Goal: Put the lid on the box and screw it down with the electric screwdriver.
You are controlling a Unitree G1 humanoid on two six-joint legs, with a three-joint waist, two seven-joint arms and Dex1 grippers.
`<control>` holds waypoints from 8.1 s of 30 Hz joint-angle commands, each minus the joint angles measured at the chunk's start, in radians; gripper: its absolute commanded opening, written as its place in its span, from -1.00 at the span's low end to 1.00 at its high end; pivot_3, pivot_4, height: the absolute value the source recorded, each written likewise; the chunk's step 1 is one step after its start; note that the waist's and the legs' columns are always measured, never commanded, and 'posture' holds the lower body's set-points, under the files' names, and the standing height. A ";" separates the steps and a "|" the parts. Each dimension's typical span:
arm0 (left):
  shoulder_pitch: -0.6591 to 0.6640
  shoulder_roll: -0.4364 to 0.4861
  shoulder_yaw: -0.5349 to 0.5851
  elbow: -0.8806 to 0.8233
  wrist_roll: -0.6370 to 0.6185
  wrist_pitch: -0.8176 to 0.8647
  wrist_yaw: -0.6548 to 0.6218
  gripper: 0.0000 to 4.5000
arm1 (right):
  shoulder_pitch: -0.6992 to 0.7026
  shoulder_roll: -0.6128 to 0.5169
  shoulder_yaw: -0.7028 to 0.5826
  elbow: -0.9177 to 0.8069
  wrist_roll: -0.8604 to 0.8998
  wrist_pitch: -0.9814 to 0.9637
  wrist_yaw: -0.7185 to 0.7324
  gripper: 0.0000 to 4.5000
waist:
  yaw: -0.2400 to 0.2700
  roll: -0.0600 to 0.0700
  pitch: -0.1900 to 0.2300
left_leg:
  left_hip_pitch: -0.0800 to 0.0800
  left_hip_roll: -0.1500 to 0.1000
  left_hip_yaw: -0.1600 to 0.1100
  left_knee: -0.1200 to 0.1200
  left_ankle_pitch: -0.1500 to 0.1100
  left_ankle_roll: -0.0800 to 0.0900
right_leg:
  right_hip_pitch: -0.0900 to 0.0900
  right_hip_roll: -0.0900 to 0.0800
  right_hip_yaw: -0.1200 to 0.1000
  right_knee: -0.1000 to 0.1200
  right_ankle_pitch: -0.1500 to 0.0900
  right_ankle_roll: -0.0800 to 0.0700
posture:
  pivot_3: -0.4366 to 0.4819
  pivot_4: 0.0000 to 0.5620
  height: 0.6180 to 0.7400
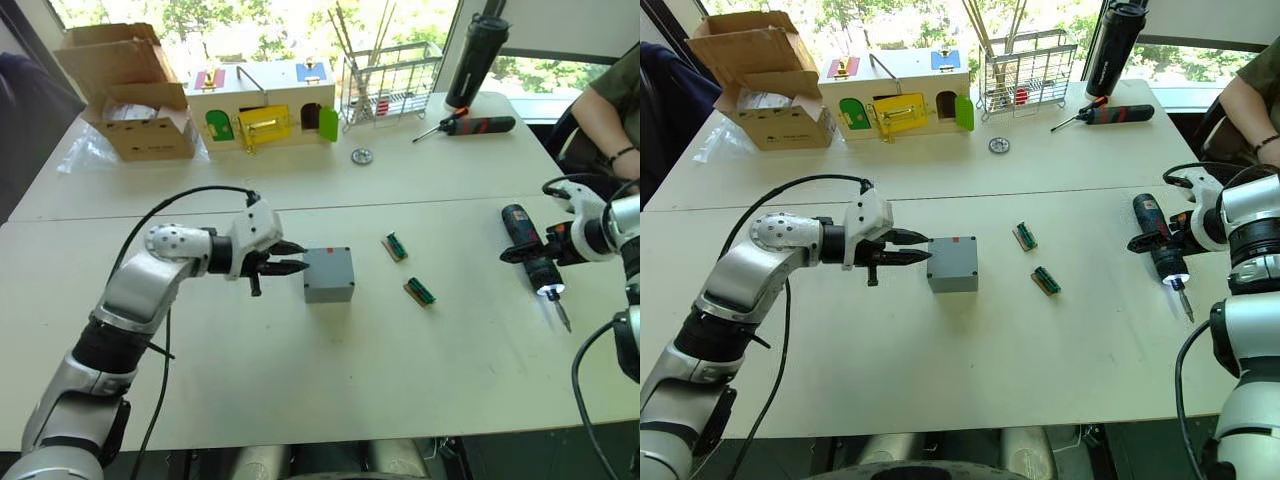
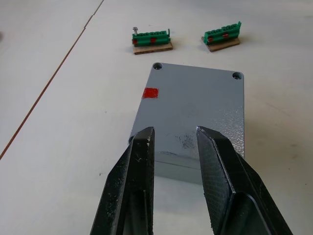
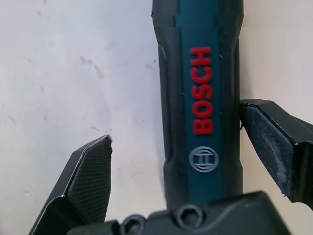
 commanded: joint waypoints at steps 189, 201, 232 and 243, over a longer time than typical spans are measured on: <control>-0.086 0.025 -0.008 -0.053 -0.039 0.067 -0.042 -0.40 | 0.519 0.472 -0.322 -0.830 0.223 -0.500 -0.418 -0.98 | -0.006 -0.001 0.000 | -0.005 0.000 -0.004 0.010 0.000 0.001 | -0.001 0.001 -0.003 0.008 0.000 0.000 | -0.05 -0.47 1.00; -0.073 0.052 0.023 -0.031 -0.046 0.069 -0.051 -0.40 | 0.521 0.438 -0.327 -1.112 0.360 -0.325 -0.338 -0.98 | -0.006 -0.001 0.000 | -0.005 0.000 -0.004 0.010 0.000 0.001 | -0.002 0.002 -0.003 0.008 0.000 0.000 | -0.05 -0.47 1.00; -0.022 0.054 0.056 -0.062 -0.095 0.141 0.019 -0.40 | 0.603 0.471 -0.184 -1.237 0.396 -0.249 -0.345 -0.98 | -0.003 -0.001 0.000 | -0.005 -0.001 -0.005 0.010 -0.001 0.001 | -0.001 0.001 -0.003 0.008 0.000 0.000 | -0.05 -0.47 1.00; -0.014 0.054 0.056 -0.066 -0.092 0.136 0.021 -0.40 | 0.601 0.474 -0.168 -1.190 0.362 -0.293 -0.337 -0.98 | -0.003 -0.001 0.000 | -0.005 -0.001 -0.005 0.010 -0.001 0.001 | -0.002 0.001 -0.003 0.008 0.000 0.000 | -0.05 -0.47 1.00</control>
